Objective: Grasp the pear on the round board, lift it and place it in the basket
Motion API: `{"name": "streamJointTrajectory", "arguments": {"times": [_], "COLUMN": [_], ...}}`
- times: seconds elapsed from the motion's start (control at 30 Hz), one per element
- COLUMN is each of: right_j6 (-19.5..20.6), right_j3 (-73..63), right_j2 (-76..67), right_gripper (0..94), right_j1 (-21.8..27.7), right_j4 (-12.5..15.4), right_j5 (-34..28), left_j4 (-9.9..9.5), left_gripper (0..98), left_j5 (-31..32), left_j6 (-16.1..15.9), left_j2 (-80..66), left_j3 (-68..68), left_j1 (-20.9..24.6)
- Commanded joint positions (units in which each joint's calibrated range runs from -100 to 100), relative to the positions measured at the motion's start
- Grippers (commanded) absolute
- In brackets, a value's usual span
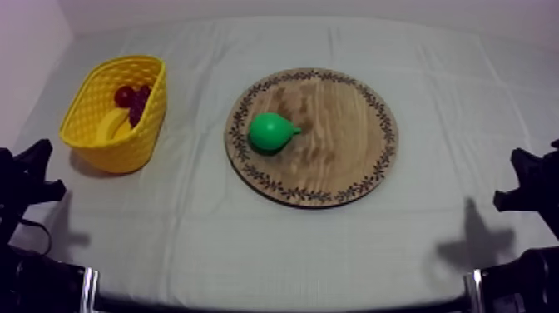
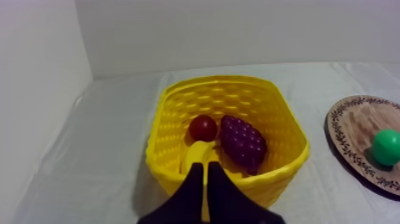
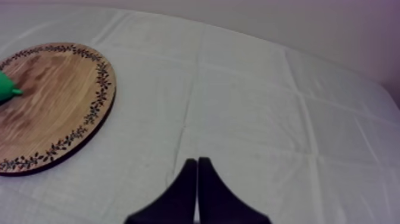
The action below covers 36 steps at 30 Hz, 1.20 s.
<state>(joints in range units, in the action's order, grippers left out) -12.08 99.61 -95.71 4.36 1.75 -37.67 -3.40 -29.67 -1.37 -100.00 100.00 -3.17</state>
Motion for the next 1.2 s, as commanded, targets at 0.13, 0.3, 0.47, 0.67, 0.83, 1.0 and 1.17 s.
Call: {"name": "streamJointTrajectory", "arguments": {"times": [0.13, 0.3, 0.47, 0.67, 0.83, 1.0, 1.17], "right_j6": [-0.01, -0.02, -0.01, -0.02, -0.02, -0.02, -0.01], "right_j3": [0.05, 0.05, 0.05, 0.05, 0.05, 0.05, 0.05], "right_j2": [-0.05, -0.05, -0.05, -0.05, -0.05, -0.05, -0.05], "right_gripper": [0.3, 0.3, 0.3, 0.3, 0.3, 0.3, 0.3], "right_j1": [0.01, 0.01, 0.01, 0.01, 0.01, 0.01, 0.01], "right_j4": [-0.02, -0.02, -0.02, -0.02, -0.02, -0.02, -0.02], "right_j5": [0.00, 0.00, 0.00, 0.00, 0.00, 0.00, 0.00], "left_j4": [1.34, 1.22, 1.16, 1.25, 1.50, 1.87, 2.32], "left_gripper": [2.2, 0.4, 0.1, 0.0, 0.0, 0.0, 0.0], "left_j5": [-2.94, -3.06, -2.84, -2.20, -5.72, -6.77, -7.30], "left_j6": [2.02, 0.88, 1.19, 1.15, 1.24, 0.99, -0.75], "left_j2": [0.00, 0.00, 0.00, 3.04, 12.32, 23.28, 33.07], "left_j3": [0.00, 0.00, 0.00, -4.93, -16.14, -26.62, -35.01], "left_j1": [0.38, 0.38, 0.38, 0.26, -0.88, -2.09, -2.93]}}
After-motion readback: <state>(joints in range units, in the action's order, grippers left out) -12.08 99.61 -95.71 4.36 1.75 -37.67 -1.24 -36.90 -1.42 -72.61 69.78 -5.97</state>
